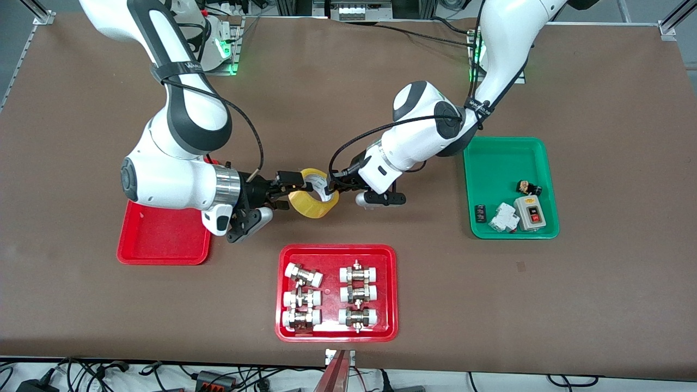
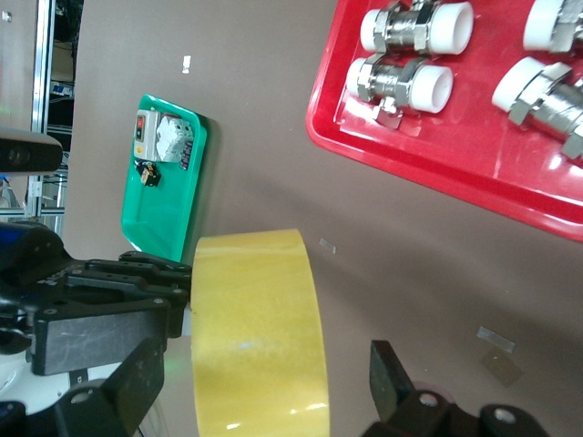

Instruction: Left arm passes tape to right arm into tray

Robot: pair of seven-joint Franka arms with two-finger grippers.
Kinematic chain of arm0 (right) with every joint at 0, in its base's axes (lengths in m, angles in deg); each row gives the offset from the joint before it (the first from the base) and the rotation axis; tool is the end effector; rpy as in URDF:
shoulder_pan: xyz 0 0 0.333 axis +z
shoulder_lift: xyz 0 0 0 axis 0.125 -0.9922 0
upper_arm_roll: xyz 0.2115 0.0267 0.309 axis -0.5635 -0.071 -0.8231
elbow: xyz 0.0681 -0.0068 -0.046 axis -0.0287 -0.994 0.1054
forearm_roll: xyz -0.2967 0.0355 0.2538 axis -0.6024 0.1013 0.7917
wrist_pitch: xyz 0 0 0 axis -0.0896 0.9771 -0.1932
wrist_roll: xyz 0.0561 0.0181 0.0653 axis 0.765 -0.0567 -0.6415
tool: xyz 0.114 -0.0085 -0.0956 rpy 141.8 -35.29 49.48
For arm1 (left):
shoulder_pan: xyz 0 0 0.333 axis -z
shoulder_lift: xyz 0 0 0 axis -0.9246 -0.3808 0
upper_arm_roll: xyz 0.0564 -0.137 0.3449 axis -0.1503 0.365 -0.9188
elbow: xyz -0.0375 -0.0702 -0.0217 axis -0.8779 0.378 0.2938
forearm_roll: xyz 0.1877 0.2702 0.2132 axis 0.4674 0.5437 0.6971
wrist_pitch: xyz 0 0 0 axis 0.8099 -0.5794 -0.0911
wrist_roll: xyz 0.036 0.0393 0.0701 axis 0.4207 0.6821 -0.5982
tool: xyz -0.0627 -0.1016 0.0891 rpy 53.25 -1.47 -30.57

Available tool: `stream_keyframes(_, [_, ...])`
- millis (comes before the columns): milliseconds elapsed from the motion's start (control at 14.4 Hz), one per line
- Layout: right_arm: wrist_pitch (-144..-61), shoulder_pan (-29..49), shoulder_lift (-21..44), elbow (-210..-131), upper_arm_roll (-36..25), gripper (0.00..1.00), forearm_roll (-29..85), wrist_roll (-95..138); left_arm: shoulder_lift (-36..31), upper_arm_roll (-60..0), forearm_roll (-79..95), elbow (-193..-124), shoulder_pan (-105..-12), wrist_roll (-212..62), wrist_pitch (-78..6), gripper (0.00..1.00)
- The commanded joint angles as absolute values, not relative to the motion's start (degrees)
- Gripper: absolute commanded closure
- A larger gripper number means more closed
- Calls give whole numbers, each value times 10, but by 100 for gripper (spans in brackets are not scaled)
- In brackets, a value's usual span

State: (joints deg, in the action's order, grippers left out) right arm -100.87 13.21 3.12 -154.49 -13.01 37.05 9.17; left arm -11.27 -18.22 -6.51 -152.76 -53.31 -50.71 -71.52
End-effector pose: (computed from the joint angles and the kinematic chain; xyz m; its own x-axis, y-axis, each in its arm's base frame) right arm 0.6646 0.3498 0.4046 0.9458 0.3159 0.0751 0.2821 -0.6846 -0.6721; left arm 0.6061 -0.4815 0.3723 0.9728 0.2286 -0.0377 0.1983 -0.7371 0.6460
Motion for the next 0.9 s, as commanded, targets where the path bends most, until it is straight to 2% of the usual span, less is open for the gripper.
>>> stream_keyframes(0, [-1003, 135, 24, -1532, -130, 0, 383, 93, -121, -187, -66, -1508, -524, -502, -720, 99])
stream_keyframes(692, [-999, 134, 26, -1534, -129, 0, 383, 91, -120, -188, -66, -1508, -524, -503, -720, 99])
stream_keyframes(830, [-976, 129, 29, -1533, -128, 2, 383, 91, -120, -188, -66, -1508, -524, -503, -720, 99])
